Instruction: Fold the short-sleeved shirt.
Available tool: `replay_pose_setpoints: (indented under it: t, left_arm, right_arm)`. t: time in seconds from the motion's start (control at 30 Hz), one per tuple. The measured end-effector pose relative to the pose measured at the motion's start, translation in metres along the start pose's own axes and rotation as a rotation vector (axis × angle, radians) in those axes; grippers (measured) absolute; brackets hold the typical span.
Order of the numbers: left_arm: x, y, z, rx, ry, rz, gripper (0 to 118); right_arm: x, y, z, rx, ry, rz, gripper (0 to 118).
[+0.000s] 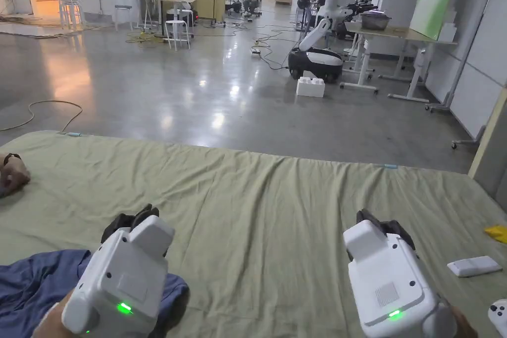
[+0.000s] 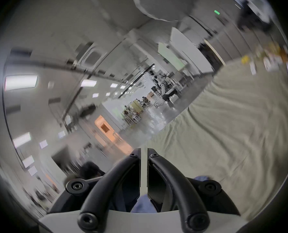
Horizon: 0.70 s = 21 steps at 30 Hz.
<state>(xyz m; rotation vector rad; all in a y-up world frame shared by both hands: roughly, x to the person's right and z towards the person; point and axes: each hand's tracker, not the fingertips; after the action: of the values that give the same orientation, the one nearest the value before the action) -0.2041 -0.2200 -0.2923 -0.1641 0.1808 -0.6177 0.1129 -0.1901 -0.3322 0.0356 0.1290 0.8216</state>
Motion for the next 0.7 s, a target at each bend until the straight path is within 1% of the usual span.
replay_pose_setpoints:
  t: [0.07, 0.1, 0.17, 0.2, 0.23, 0.27, 0.3, 0.33, 0.37, 0.4, 0.53, 0.7]
  left_arm:
    - [-0.012, 0.001, -0.001, -0.015, -0.030, 0.286, 7]
    - [-0.017, 0.000, -0.002, -0.018, -0.035, 0.409, 7]
    - [-0.026, -0.002, -0.004, -0.044, -0.025, 0.665, 7]
    - [-0.028, -0.003, -0.003, -0.048, -0.023, 0.753, 7]
    - [-0.030, -0.005, -0.003, -0.049, -0.024, 0.836, 7]
    - [-0.031, -0.007, -0.004, -0.050, -0.032, 0.892, 7]
    - [-0.032, -0.008, -0.005, -0.049, -0.037, 0.920, 7]
    - [-0.028, 0.001, 0.007, -0.039, -0.032, 0.915, 7]
    - [-0.026, 0.004, 0.011, -0.038, -0.029, 0.896, 7]
    - [-0.024, 0.004, 0.013, -0.036, -0.029, 0.887, 7]
    - [-0.023, -0.001, 0.004, -0.049, -0.052, 0.831, 7]
    - [-0.026, -0.002, 0.009, -0.077, -0.071, 0.733, 7]
  right_arm:
    - [0.007, 0.000, -0.002, -0.050, 0.008, -0.234, 4]
    - [0.009, -0.001, -0.003, -0.066, 0.008, -0.320, 4]
    - [0.014, -0.005, -0.004, -0.102, -0.003, -0.527, 4]
    - [0.014, -0.010, -0.005, -0.144, -0.003, -0.641, 4]
    - [0.011, -0.019, -0.006, -0.234, 0.001, -0.803, 4]
    - [0.011, -0.022, -0.005, -0.245, -0.039, -0.842, 4]
    - [0.011, -0.024, -0.005, -0.251, -0.045, -0.870, 4]
    - [0.008, -0.028, -0.004, -0.281, -0.069, -0.913, 4]
    - [0.008, -0.029, -0.003, -0.249, -0.076, -0.878, 4]
    - [0.005, -0.026, -0.002, -0.238, -0.079, -0.867, 4]
    - [0.004, -0.021, 0.002, -0.198, -0.088, -0.835, 4]
    - [0.004, -0.015, -0.001, -0.181, -0.070, -0.813, 4]
